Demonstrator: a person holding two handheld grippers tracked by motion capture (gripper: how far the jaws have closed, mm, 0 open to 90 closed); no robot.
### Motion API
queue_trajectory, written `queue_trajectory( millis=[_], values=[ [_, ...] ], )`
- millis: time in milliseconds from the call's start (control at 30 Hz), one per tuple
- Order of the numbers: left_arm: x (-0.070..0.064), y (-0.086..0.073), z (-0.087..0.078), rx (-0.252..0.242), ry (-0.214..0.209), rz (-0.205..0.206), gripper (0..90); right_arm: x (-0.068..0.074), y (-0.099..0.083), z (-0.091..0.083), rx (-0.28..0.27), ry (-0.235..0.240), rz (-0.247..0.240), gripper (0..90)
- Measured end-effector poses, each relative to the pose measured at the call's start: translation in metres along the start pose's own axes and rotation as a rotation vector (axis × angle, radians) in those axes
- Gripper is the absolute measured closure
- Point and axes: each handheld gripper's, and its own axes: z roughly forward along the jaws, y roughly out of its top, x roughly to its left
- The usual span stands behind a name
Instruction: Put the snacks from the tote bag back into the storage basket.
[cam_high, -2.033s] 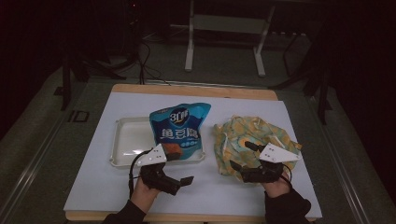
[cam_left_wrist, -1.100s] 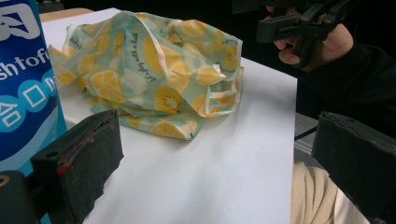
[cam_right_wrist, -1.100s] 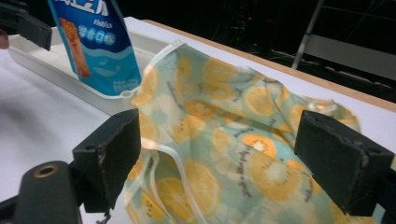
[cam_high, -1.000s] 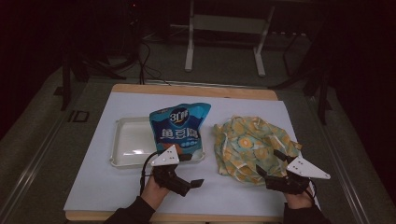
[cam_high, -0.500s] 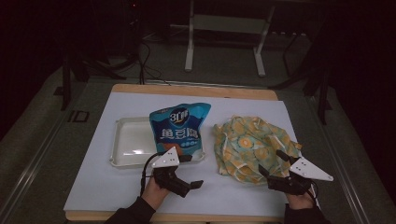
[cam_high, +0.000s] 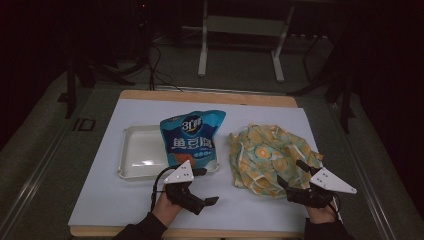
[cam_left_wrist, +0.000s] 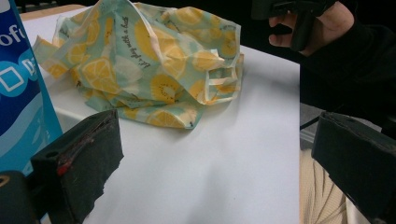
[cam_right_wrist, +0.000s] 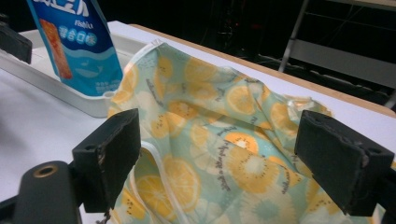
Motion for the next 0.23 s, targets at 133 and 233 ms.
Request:
queue_trajectory(
  millis=[133,233],
  values=[
    [0.0,-0.0009,-0.0022,-0.005,0.004,-0.001,2.6,0.0014,0.0011,-0.0005,-0.01,-0.005,-0.006,14.4],
    [-0.0001,-0.0011,-0.003,-0.005,0.007,-0.001,2.6,0.0012,0.0012,-0.0014,-0.019,-0.01,-0.012,14.5]
  ],
)
